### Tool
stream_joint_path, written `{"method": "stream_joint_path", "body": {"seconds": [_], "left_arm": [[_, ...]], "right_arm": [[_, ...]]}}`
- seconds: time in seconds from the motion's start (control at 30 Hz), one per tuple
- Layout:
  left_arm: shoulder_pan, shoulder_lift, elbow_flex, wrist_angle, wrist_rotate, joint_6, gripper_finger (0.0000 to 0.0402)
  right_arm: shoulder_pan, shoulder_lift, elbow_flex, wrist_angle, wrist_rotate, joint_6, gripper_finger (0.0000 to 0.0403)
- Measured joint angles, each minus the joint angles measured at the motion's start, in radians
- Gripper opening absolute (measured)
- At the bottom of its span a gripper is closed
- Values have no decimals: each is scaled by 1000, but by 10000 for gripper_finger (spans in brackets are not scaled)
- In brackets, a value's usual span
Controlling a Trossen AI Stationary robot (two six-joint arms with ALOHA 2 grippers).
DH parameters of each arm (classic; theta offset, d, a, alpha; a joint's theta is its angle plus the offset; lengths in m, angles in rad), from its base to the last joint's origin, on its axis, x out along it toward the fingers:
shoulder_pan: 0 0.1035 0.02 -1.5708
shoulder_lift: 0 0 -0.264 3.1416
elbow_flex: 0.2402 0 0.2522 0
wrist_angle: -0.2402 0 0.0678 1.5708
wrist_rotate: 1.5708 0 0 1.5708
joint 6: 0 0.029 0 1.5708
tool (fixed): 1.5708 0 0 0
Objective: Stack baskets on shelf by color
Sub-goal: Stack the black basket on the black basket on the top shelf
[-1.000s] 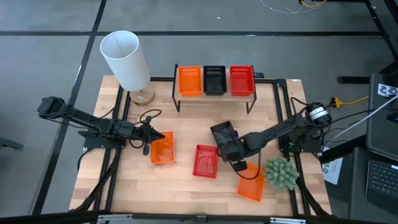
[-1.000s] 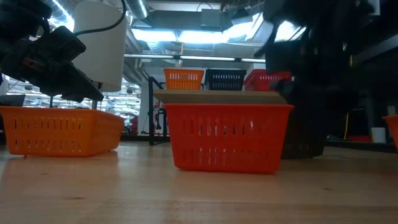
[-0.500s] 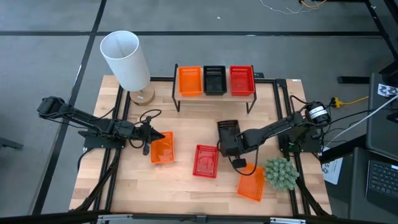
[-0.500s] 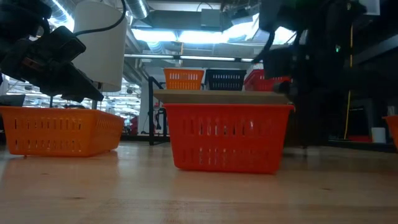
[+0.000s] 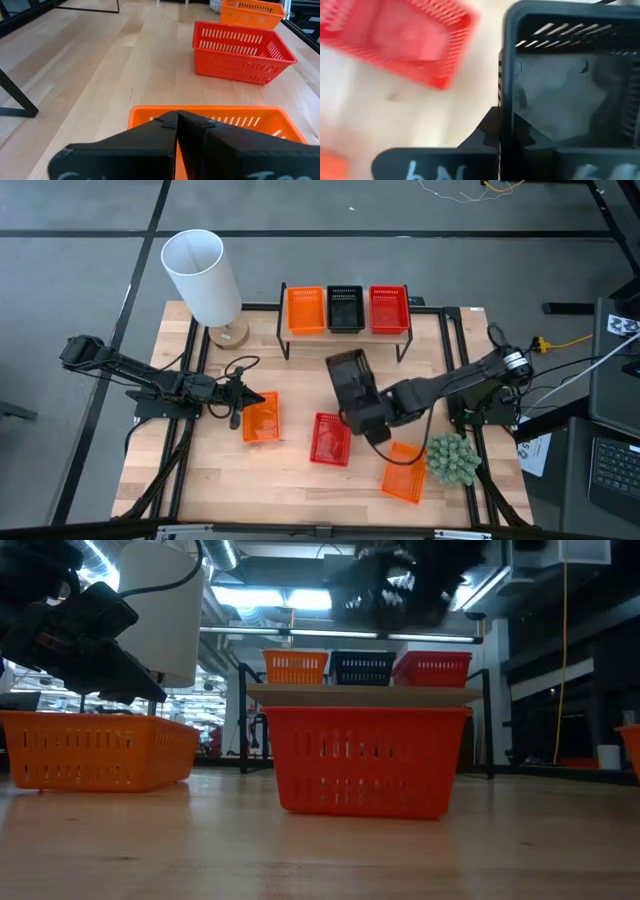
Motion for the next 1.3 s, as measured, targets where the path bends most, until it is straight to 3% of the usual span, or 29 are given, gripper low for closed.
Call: {"method": "stream_joint_path", "body": {"seconds": [0.17,0.4,0.5,0.63,0.7,0.8,0.93,1.3], "left_arm": [[0,0,0,-1,0,0,0],[0,0,0,-5,0,0,0],[0,0,0,-7,0,0,0],[0,0,0,-7,0,0,0],[0,0,0,-7,0,0,0],[0,0,0,-12,0,0,0],[0,0,0,-22,0,0,0],[0,0,0,-24,0,0,0]], "right_arm": [[-74,-56,105,-18,146,-122,1],[-266,-179,149,102,145,-244,0],[-386,-203,149,171,46,-276,0],[-560,-189,148,250,-213,-297,0],[-629,-167,148,268,-274,-293,0],[-700,-129,148,263,-313,-294,0],[-736,-89,148,265,-480,-295,0],[-744,-6,147,210,-489,-324,0]]}}
